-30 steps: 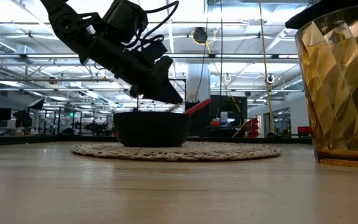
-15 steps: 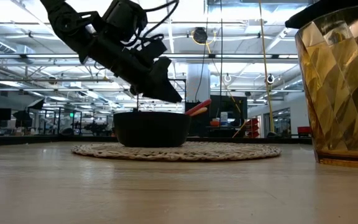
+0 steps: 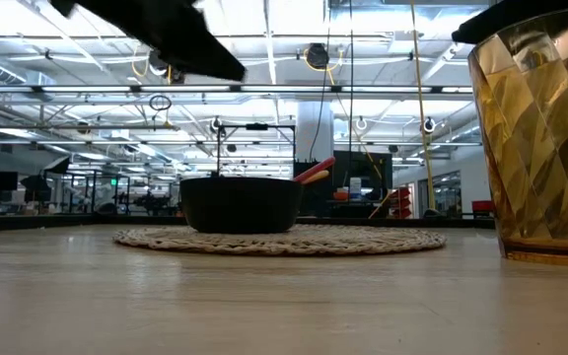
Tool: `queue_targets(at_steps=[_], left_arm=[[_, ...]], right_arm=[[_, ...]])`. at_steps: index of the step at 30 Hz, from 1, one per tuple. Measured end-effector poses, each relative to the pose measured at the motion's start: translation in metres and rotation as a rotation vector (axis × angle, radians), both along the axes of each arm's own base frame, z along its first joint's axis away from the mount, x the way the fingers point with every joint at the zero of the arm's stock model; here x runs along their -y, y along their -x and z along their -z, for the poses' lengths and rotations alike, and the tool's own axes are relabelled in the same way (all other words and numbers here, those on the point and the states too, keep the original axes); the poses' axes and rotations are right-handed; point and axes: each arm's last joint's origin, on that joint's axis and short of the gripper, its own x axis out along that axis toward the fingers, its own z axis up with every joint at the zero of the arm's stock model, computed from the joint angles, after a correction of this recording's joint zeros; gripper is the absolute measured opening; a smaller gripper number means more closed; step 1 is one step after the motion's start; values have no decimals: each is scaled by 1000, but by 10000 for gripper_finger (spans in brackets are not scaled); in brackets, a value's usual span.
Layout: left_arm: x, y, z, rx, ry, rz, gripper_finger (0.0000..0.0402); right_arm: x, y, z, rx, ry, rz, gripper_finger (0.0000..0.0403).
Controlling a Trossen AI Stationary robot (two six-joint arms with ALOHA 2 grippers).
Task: Pick & Place Utensil
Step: Put the yellow glass on the right side of the brown mat
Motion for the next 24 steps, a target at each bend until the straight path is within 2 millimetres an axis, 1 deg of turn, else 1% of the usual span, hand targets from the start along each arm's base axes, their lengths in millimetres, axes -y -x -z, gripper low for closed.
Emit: queue_targets(at_steps=[4,6,8,10,13,16,20,24], left_arm=[[22,24,-9,-41,17,35,120],[33,33,-11,-55,29,47,120],[45,40,-10,-45,37,79,120],[56,46,-5,-29,37,109,120],[68,55,7,-11,25,139,120],[73,61,21,6,18,123,120],[72,66,34,27,32,69,120],[71,67,39,47,44,66,120]], right_arm=[[-2,-2,-9,73,-12,-14,128],[-3,-3,-12,101,-33,-62,128],[-5,-4,-13,104,-56,-101,128],[-7,-6,-13,87,-88,-104,128],[-11,-12,-12,30,-131,-126,128],[-17,-22,-17,-51,-153,-156,128],[-23,-35,-36,-212,-165,-142,128],[-25,-43,-57,-404,-207,-72,128]])
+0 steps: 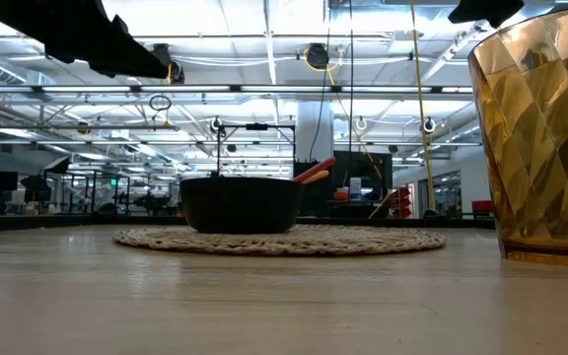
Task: Pick & Place Utensil
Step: Put the yellow glass on the right side of the brown mat
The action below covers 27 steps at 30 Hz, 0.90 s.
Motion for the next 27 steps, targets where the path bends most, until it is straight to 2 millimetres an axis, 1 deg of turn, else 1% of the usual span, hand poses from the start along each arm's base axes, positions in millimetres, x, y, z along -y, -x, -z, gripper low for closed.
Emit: queue_targets(at_steps=[2,4,9,13,20,24,27], left_arm=[[0,0,0,6,3,0,120],[0,0,1,3,1,0,120],[1,1,1,2,-13,8,120],[1,1,1,2,-21,8,120],[1,0,0,11,-21,9,120],[1,0,0,11,-19,8,120],[1,0,0,12,-15,7,120]], right_arm=[[-1,-3,-9,-66,-37,22,128],[-4,-4,-12,-121,-79,35,128],[-11,-11,-1,-235,-162,47,128],[-15,-16,11,-317,-175,75,128],[-15,-17,15,-370,-212,92,128],[-15,-18,16,-370,-222,92,128],[-14,-19,26,-397,-235,93,128]])
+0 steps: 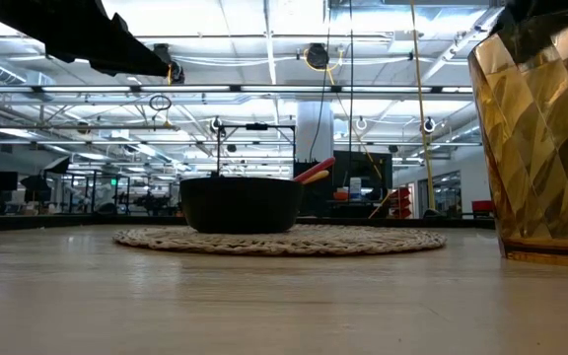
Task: Pick & Place Utensil
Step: Put the yellow glass on the right side of the brown mat
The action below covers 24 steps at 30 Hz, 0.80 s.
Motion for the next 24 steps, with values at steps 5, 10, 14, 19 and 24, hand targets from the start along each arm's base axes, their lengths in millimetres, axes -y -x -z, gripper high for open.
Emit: queue_targets(at_steps=[5,10,14,19,24], left_arm=[[0,0,0,0,3,-1,120],[0,0,0,0,3,-1,120],[0,0,0,0,3,-1,120],[0,0,0,-1,3,-1,120],[0,0,0,-1,3,-1,120]], right_arm=[[4,-2,22,-30,-39,18,128],[8,-4,29,-35,-33,28,128],[10,-4,29,-26,-29,20,124],[9,-5,28,-13,-20,-5,101],[9,-5,28,-11,-13,-17,61]])
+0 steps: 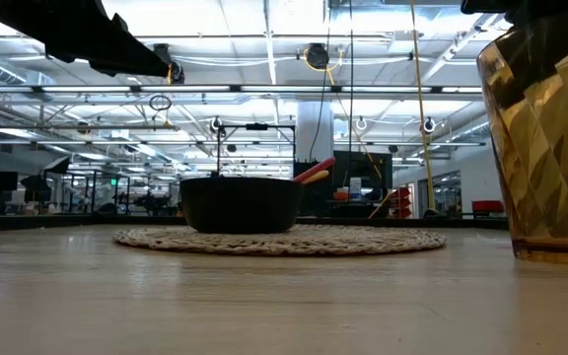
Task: Pick & Place Utensil
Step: Put the yellow glass on the right side of the brown mat
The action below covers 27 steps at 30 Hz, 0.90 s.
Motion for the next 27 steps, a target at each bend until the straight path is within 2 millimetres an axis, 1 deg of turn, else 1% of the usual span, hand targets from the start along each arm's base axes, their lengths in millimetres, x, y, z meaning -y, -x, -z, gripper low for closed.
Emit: queue_targets(at_steps=[4,8,16,22,27], left_arm=[[0,0,0,0,0,0,120],[0,0,0,0,3,-1,120],[0,0,0,-2,3,-2,120],[0,0,0,-3,5,-2,120],[-1,2,6,-13,14,-8,120]], right_arm=[[0,0,0,0,2,-3,31],[-1,-1,-1,12,0,-10,16],[-1,-3,-1,19,-24,-29,22],[3,-5,-3,30,-40,-38,13],[8,-7,-6,40,-54,-44,14]])
